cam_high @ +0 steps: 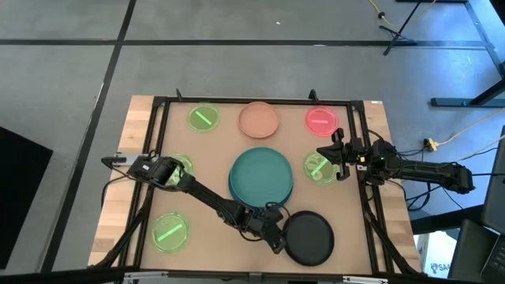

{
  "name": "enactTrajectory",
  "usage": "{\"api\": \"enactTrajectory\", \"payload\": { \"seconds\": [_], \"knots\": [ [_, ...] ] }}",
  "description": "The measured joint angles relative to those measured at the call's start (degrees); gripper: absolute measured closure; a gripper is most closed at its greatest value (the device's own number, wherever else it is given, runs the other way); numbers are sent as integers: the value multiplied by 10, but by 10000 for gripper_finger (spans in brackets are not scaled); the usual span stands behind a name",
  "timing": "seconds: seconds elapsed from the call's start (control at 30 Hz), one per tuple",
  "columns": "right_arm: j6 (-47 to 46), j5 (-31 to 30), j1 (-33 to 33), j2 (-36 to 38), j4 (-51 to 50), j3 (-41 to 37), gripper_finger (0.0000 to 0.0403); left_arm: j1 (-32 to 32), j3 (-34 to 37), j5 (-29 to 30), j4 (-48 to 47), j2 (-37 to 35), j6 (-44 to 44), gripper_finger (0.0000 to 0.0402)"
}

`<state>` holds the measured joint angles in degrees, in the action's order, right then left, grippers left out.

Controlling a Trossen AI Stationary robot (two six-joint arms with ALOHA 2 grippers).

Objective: Stack plastic plates
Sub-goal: Stack the black plate on the green plate

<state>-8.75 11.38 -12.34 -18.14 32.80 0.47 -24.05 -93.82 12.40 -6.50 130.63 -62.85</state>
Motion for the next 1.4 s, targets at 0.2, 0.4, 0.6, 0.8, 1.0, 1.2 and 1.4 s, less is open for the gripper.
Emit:
{"api": "enactTrajectory", "payload": {
  "seconds": [0.2,0.4,0.6,0.8,1.0,1.2,1.4],
  "knots": [
    [0,0,0,0,0,0,400,-1,-1,-5,2,20,-20,296],
    [0,0,0,0,1,0,400,-1,-1,-3,38,34,-20,296],
    [0,-1,0,0,0,0,400,-1,-1,5,42,34,3,297],
    [0,-1,0,0,0,0,400,-4,-1,16,40,34,18,330],
    [0,-1,0,0,0,0,400,-11,-1,32,41,34,22,386],
    [0,0,0,0,0,0,400,-16,-1,54,42,34,38,393],
    [0,0,0,0,0,0,400,-18,0,62,35,20,79,396]
  ]
}}
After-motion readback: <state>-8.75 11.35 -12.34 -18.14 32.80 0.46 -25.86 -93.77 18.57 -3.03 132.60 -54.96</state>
